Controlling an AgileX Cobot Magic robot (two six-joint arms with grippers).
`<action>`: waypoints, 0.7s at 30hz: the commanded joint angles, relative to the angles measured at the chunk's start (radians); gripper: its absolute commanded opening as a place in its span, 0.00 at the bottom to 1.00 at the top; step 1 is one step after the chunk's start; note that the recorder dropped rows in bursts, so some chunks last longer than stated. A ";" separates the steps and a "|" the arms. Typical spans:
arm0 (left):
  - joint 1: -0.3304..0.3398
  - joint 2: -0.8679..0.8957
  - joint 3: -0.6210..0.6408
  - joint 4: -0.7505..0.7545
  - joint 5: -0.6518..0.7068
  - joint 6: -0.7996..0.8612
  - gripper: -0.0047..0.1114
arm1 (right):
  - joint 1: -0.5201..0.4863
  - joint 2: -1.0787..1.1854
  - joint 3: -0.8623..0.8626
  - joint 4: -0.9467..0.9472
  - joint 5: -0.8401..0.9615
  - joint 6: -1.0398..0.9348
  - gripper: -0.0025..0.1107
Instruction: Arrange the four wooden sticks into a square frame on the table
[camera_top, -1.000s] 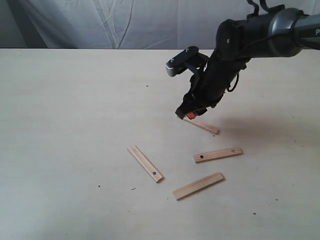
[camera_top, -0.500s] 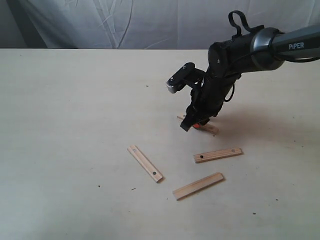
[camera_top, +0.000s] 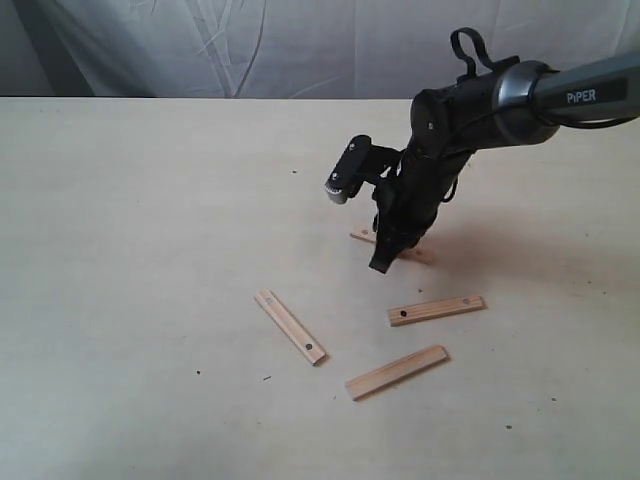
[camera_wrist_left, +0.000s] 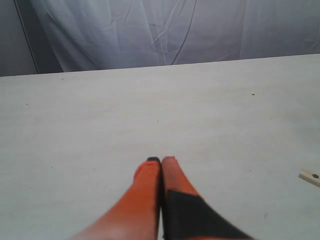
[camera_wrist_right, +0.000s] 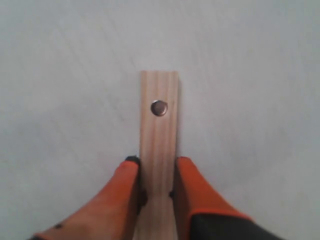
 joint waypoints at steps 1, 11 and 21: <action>0.000 -0.005 0.004 0.000 -0.013 0.000 0.04 | 0.039 0.021 0.006 -0.004 -0.011 -0.202 0.02; 0.000 -0.005 0.004 0.000 -0.013 0.000 0.04 | 0.098 0.021 0.004 -0.007 -0.093 -0.217 0.02; 0.000 -0.005 0.004 0.000 -0.013 0.000 0.04 | 0.098 0.019 0.004 -0.007 -0.113 -0.215 0.38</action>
